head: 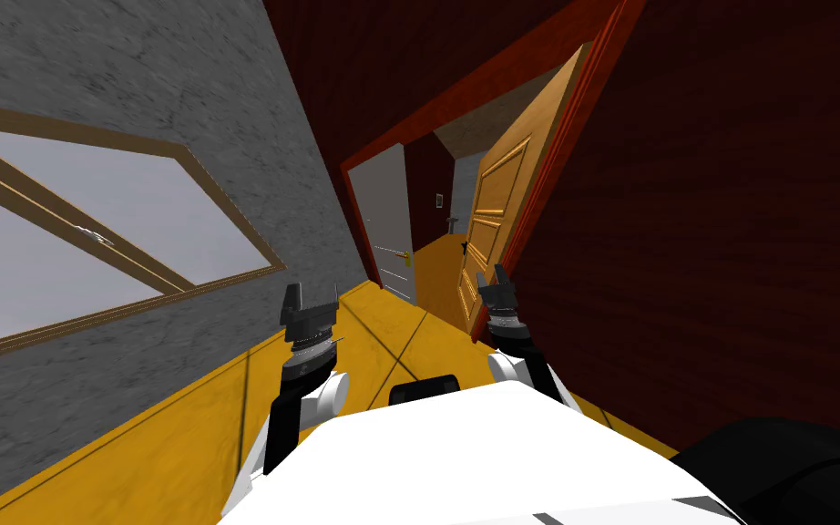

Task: Push the door open

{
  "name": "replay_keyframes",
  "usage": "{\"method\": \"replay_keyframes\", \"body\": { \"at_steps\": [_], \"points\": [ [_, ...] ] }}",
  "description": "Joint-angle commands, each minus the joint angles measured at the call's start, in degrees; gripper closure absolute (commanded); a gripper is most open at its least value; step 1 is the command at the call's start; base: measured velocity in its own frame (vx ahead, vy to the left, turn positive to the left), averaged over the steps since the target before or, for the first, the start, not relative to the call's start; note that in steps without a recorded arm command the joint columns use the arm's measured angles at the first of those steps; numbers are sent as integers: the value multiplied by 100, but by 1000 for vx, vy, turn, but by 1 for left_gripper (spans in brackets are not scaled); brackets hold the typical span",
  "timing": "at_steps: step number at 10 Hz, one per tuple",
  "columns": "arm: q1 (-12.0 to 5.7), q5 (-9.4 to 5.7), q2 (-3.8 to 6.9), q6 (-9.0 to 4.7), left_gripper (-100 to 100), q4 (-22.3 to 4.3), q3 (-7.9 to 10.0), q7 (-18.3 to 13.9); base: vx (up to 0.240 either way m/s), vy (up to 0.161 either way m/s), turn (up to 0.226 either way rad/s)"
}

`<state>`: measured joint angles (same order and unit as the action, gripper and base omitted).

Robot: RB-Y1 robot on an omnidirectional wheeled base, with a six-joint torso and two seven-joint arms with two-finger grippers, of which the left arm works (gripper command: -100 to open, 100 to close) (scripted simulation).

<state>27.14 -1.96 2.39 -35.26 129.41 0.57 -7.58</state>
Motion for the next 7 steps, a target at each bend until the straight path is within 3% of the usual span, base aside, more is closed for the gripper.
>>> {"method": "replay_keyframes", "body": {
  "at_steps": [1, 7],
  "points": [
    [-117, 9, 35, 24, -100, -193, -27, -1, 101, 71, -69],
    [-503, 38, 125, 105, -100, -829, -117, -5, 83, 48, -42]
  ]
}}
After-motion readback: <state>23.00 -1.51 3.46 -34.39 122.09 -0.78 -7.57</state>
